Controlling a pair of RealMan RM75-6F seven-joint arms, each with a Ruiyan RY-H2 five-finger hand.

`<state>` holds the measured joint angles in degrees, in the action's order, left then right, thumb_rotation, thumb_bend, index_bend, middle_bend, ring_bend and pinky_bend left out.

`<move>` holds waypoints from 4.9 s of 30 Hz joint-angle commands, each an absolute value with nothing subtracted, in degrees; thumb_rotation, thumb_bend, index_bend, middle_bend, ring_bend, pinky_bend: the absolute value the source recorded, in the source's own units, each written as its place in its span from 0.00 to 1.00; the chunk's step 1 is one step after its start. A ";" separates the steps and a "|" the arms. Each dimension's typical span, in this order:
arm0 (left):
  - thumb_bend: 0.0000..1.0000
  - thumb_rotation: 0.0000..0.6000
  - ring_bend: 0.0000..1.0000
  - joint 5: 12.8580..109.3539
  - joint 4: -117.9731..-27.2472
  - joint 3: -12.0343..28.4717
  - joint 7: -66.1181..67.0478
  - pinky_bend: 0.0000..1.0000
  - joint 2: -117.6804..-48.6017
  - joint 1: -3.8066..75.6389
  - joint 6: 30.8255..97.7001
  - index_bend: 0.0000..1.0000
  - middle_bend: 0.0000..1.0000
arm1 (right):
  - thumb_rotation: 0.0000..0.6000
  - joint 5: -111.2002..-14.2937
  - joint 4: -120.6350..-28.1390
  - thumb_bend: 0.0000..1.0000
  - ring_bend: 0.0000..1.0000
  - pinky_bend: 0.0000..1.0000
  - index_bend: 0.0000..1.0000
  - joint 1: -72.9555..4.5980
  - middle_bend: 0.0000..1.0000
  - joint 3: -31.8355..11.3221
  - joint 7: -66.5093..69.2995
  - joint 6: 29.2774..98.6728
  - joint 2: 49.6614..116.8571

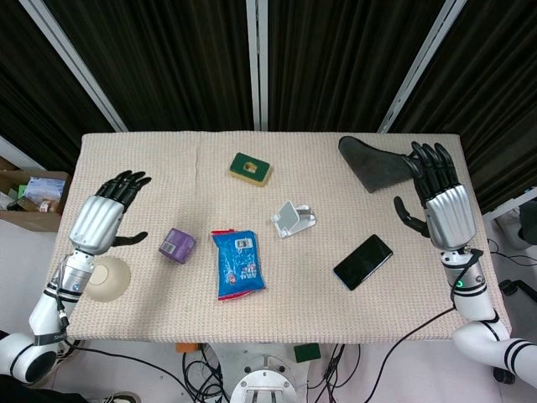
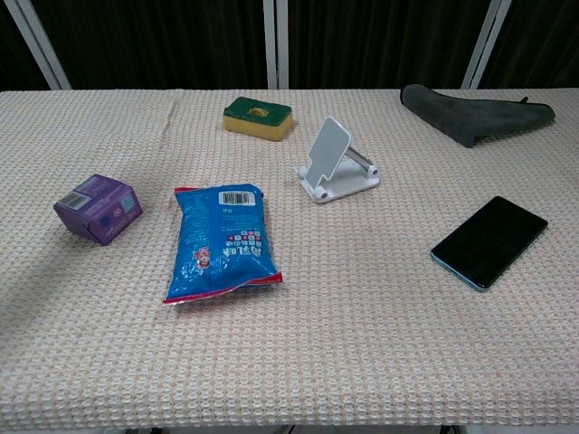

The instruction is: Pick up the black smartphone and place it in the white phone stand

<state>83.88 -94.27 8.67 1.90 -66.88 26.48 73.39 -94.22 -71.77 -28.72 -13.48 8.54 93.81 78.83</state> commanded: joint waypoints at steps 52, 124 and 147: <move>0.07 1.00 0.08 83.79 -93.25 8.50 1.15 0.20 -67.57 26.99 72.79 0.12 0.11 | 1.00 -107.61 -66.18 0.05 0.00 0.00 0.00 -38.14 0.00 8.68 6.04 55.75 70.96; 0.07 1.00 0.08 83.50 -90.25 8.15 -1.52 0.20 -68.31 27.46 71.64 0.12 0.11 | 1.00 -101.61 -59.69 0.61 0.27 0.22 0.76 -37.55 0.37 10.20 14.94 60.65 78.40; 0.07 1.00 0.08 83.36 -90.21 8.07 -2.15 0.20 -67.99 26.91 72.19 0.12 0.10 | 1.00 -102.02 -60.38 0.67 0.56 0.42 0.82 -33.74 0.66 6.73 14.57 74.46 75.69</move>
<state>83.36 -90.21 8.07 -2.15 -67.99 26.91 72.20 -101.75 -59.75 -34.78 7.68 15.17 71.72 76.86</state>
